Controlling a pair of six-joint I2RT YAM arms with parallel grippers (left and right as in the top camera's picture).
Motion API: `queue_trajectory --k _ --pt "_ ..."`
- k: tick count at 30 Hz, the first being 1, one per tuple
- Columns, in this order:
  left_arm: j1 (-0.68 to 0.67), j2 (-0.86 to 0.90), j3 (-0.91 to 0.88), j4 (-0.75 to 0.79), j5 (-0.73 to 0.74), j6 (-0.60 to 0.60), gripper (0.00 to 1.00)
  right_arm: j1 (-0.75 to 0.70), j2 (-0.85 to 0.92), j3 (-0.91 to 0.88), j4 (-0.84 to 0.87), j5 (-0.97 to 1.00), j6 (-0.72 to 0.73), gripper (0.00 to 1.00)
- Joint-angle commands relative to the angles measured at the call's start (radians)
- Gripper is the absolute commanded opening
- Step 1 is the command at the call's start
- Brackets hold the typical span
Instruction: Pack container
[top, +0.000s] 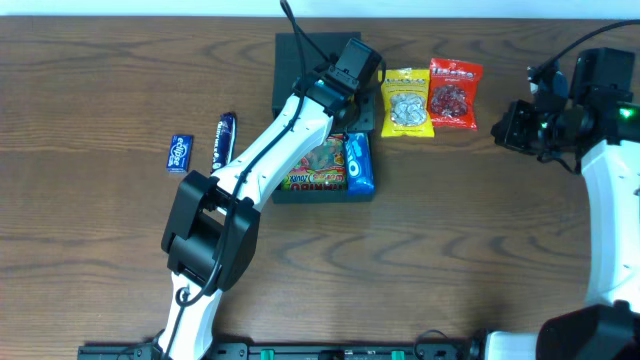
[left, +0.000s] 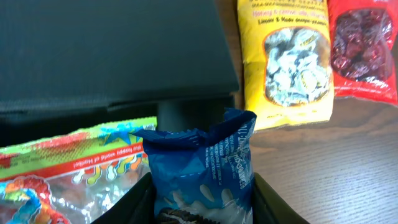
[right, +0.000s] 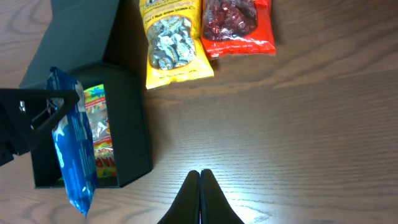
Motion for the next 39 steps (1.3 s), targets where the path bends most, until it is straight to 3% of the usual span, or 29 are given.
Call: queue_trajectory --k 1,5,6,8,9,11,18,22,29,37,39 --pt "0.003 -0.011 -0.002 0.011 -0.021 0.013 0.06 -0.01 -0.008 -0.004 -0.002 -0.015 0.011 0.02" --pt "0.003 -0.011 -0.002 0.01 -0.02 0.05 0.06 -0.01 -0.008 -0.004 0.0 -0.015 0.011 0.02" --pt "0.003 -0.011 -0.002 0.01 -0.017 0.062 0.14 -0.01 -0.008 -0.004 0.0 -0.015 0.011 0.02" --pt "0.003 -0.011 -0.002 0.011 0.017 0.122 0.77 -0.01 -0.008 -0.004 0.0 -0.015 0.011 0.02" --pt "0.003 -0.011 -0.001 0.013 0.04 0.152 0.89 -0.01 -0.008 -0.004 0.0 -0.015 0.011 0.02" --pt "0.003 -0.013 0.005 0.012 0.088 0.194 0.98 -0.01 -0.008 -0.004 -0.001 -0.015 0.011 0.02" --pt "0.014 -0.108 0.007 0.006 0.084 0.261 0.95 -0.008 -0.008 -0.004 0.002 -0.014 0.006 0.03" --pt "0.055 -0.2 0.007 -0.016 0.085 0.284 0.95 0.005 -0.005 -0.006 0.05 -0.014 0.002 0.2" --pt "0.229 -0.344 0.007 -0.041 0.109 0.355 0.95 0.153 0.112 -0.017 0.273 -0.014 -0.061 0.34" --pt "0.362 -0.369 0.007 -0.177 0.145 0.381 0.95 0.29 0.404 -0.017 0.637 0.036 -0.106 0.31" --pt "0.369 -0.369 0.007 -0.202 0.145 0.402 0.95 0.314 0.479 -0.017 0.724 0.115 -0.105 0.38"
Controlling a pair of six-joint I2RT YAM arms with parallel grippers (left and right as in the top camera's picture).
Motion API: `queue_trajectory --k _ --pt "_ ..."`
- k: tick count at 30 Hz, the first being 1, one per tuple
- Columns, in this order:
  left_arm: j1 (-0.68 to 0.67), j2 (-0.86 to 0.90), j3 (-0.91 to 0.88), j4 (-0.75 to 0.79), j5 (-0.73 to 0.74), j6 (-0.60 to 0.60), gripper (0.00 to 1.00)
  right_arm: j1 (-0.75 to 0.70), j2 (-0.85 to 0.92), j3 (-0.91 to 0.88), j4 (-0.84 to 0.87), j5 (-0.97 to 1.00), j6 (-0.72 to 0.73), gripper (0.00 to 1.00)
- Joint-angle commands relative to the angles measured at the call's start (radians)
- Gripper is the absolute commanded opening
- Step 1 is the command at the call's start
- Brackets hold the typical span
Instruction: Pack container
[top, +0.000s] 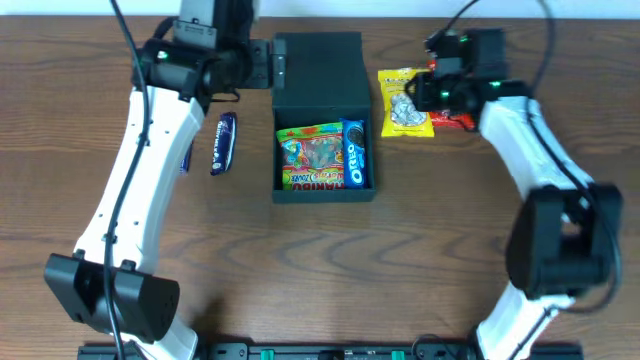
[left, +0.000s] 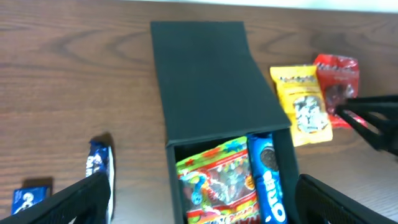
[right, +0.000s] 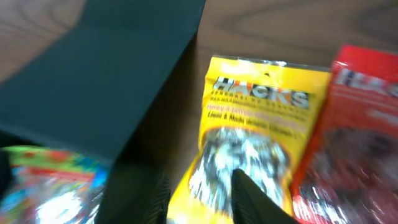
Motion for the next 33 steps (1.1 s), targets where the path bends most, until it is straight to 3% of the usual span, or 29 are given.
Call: queue_trajectory --k 1,5,11,16,22,27,33 --pt "0.006 -0.006 0.005 -0.023 0.017 0.044 0.95 0.031 0.071 -0.006 0.067 0.12 -0.022 0.4" --pt "0.006 -0.006 0.005 -0.038 0.017 0.053 0.95 0.062 0.141 -0.006 0.131 0.242 -0.022 0.45" --pt "0.006 -0.006 0.005 -0.034 0.016 0.053 0.95 0.089 0.205 -0.006 0.136 0.337 -0.022 0.44" --pt "0.006 -0.006 0.005 -0.031 0.016 0.061 0.95 0.089 0.233 -0.006 0.111 0.336 -0.018 0.31" --pt "0.006 -0.006 0.005 -0.031 0.016 0.061 0.95 0.089 0.244 -0.006 0.064 0.335 -0.001 0.02" --pt "0.007 -0.006 0.005 -0.031 0.016 0.084 0.95 0.095 0.205 0.008 0.003 0.291 0.0 0.01" --pt "0.054 -0.025 0.005 -0.032 0.016 0.094 0.95 0.095 -0.004 0.016 -0.008 0.188 -0.013 0.02"
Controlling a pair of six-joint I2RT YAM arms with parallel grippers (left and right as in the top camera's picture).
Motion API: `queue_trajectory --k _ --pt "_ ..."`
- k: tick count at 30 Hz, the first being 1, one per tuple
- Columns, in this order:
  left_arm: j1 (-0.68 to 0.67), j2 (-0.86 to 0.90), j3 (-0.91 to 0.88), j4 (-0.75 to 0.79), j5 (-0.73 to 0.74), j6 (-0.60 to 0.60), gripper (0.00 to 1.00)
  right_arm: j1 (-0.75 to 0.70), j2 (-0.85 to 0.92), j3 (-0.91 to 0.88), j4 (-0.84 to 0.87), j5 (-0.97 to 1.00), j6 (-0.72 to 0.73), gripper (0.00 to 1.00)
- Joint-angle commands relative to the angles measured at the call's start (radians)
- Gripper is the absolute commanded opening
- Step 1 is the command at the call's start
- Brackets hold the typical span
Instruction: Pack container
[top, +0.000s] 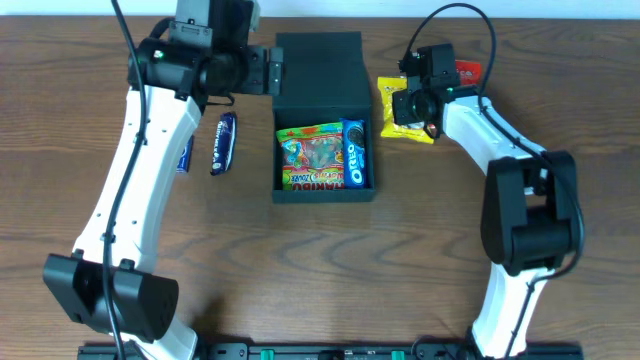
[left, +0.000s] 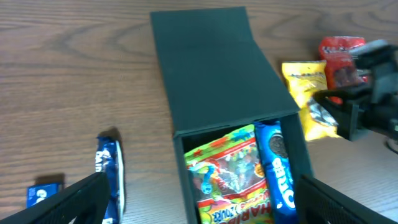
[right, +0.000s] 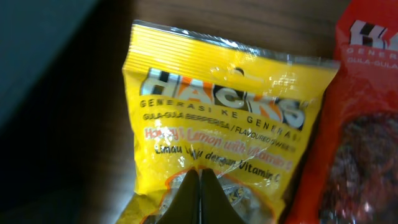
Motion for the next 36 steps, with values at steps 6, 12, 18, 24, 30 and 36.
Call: queue_trajectory --k 6,12,18,24,30,36 --pt "0.149 -0.097 0.005 -0.019 0.003 0.034 0.95 0.031 -0.337 -0.002 -0.04 -0.21 -0.064 0.01" --pt "0.256 -0.177 0.005 -0.075 0.003 0.085 0.95 0.146 -0.431 -0.002 -0.114 -0.447 -0.332 0.01" --pt "0.306 -0.229 0.005 -0.112 0.003 0.13 0.95 0.264 -0.375 -0.003 -0.272 -0.536 -0.898 0.01" --pt "0.306 -0.238 0.005 -0.127 0.004 0.153 0.95 0.275 -0.293 -0.003 -0.226 -0.499 -1.072 0.01" --pt "0.306 -0.238 0.005 -0.126 0.003 0.153 0.95 0.275 -0.207 -0.003 -0.156 -0.488 -1.217 0.01" --pt "0.306 -0.238 0.005 -0.123 0.003 0.153 0.95 0.267 -0.166 -0.003 -0.107 -0.488 -1.217 0.01"
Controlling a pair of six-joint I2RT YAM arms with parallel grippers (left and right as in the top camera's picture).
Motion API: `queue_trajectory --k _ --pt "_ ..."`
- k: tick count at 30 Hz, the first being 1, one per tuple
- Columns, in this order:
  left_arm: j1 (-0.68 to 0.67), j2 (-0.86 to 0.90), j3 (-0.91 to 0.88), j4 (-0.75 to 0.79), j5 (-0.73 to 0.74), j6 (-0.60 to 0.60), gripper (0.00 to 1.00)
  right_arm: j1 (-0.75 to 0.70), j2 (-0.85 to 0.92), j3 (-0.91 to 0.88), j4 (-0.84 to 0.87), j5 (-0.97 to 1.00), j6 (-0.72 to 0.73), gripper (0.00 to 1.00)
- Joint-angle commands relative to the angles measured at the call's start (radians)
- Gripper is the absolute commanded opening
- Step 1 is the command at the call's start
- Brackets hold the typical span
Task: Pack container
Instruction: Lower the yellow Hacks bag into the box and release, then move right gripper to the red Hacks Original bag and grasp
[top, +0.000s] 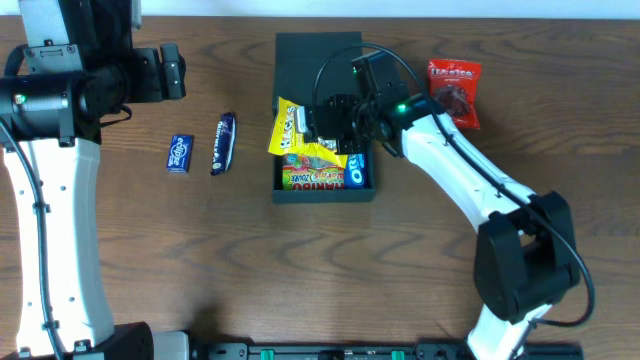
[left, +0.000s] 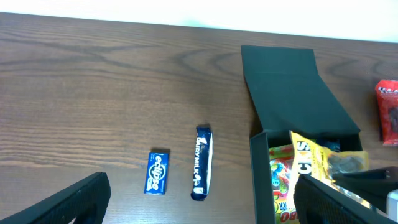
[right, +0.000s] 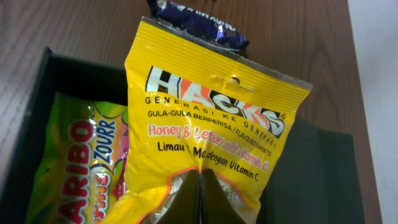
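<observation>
The black box (top: 322, 190) lies open, its lid (top: 318, 60) folded back. Inside it are a Haribo bag (top: 312, 176) and a blue Oreo pack (top: 358, 172). My right gripper (right: 200, 198) is shut on the yellow Hacks bag (top: 295, 135), holding it over the box's left half; the bag (right: 205, 134) fills the right wrist view, Haribo (right: 74, 162) beneath. A red sweets bag (top: 454, 92), a dark blue Dairy Milk bar (top: 223, 143) and a blue Eclipse packet (top: 180, 153) lie on the table. My left gripper (left: 199, 202) hangs open high over the table's left.
Bare brown wood table (top: 200, 260) all round the box. The bar (left: 202, 163) and the packet (left: 158, 172) lie left of the box. The left arm (top: 50, 200) stands along the left side.
My right gripper, then shut on the yellow Hacks bag on the table right of the box, now holds it over the box. My left arm has drawn back to the left.
First my left gripper held the Oreo pack over the box while the right stood shut at the far right. Then the Oreo lay in the box, left gripper open and withdrawn, right gripper open over the yellow bag. It shut on the bag, now held above the box.
</observation>
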Motion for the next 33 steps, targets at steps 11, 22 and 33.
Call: queue_trajectory --k 11,22,33 --pt "0.003 -0.017 0.005 0.014 0.003 0.013 0.95 -0.014 -0.081 0.01 0.145 0.071 0.141 0.99" --pt "0.003 -0.017 0.005 -0.001 0.004 0.013 0.95 -0.065 -0.197 0.009 -0.016 0.335 0.852 0.99" --pt "0.002 -0.014 0.003 -0.01 0.004 0.013 0.95 -0.292 -0.169 0.006 -0.114 0.487 1.113 0.99"
